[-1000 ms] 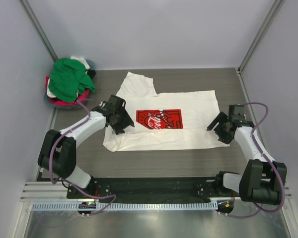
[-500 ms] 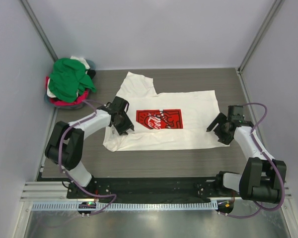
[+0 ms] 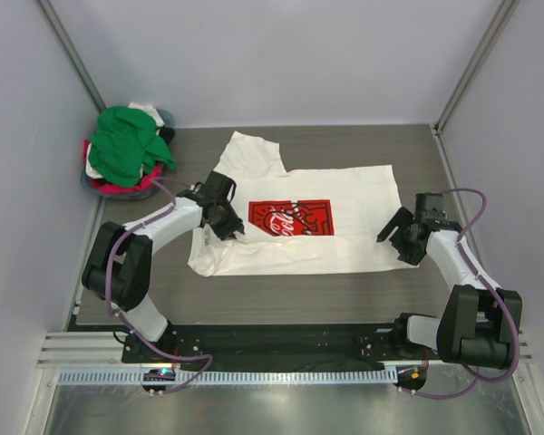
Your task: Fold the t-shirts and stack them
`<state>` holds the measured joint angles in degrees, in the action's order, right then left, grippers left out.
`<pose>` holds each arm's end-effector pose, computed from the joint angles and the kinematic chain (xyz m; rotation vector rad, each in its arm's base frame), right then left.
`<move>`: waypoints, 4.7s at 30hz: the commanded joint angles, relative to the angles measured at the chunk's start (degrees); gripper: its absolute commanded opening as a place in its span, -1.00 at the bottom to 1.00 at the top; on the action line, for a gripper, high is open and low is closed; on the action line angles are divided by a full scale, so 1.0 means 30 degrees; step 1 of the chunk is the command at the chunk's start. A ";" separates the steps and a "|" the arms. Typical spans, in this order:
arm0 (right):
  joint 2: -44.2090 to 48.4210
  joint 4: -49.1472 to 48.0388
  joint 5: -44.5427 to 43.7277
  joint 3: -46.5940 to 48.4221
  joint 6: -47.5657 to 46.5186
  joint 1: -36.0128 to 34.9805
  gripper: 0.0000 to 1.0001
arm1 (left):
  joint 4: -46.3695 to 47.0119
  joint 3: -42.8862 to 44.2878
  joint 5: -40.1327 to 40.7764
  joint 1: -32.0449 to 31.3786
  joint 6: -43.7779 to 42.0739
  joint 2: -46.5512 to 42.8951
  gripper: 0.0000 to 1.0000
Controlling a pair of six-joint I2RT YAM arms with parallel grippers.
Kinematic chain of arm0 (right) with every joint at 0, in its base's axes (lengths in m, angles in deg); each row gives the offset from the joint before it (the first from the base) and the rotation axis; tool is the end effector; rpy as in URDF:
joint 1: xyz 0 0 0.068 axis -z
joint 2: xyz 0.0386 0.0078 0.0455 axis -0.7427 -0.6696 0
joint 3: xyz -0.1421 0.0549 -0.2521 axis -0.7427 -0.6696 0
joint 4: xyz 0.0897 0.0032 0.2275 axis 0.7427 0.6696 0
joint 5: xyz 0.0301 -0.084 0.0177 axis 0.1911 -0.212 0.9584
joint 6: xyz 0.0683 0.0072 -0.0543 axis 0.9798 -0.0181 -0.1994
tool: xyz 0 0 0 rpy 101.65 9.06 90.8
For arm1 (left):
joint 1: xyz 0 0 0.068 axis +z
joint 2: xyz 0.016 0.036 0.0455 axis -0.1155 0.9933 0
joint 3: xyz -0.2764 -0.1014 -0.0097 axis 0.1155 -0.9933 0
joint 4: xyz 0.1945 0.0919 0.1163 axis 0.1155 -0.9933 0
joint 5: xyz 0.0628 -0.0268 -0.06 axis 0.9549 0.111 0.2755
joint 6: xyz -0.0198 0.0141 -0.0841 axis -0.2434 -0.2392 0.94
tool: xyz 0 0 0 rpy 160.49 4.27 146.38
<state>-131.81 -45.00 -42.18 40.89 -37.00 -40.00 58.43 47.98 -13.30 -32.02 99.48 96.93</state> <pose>0.2178 -0.0257 0.1871 0.8896 2.5242 0.2150 0.2990 -0.1436 0.1846 -0.7831 2.6785 -0.4425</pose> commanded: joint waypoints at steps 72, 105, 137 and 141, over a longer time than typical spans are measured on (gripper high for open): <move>-0.3188 -0.0210 0.1292 0.3040 -0.0262 -0.1513 0.58 | 0.7347 2.7994 -0.1704 0.5152 -0.0904 2.3498 -0.20; -2.1174 -0.0064 -0.4070 2.5010 -0.1492 -0.0165 0.22 | 0.9310 2.7350 -0.3287 0.5767 -0.0025 2.3792 -0.99; -1.8075 -0.0737 -0.0737 2.2087 -0.1991 -0.0605 -0.98 | 0.7671 2.0235 -0.3464 0.5650 -0.2866 1.4861 -1.00; -1.6057 -0.0767 -0.0086 2.0359 -0.2079 -0.0634 -0.97 | 0.7172 1.8418 -0.3608 0.5475 -0.3510 1.2258 -1.00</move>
<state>-188.12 -46.97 -45.42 103.84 -42.11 -41.55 80.85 105.25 -23.71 -15.25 92.21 142.05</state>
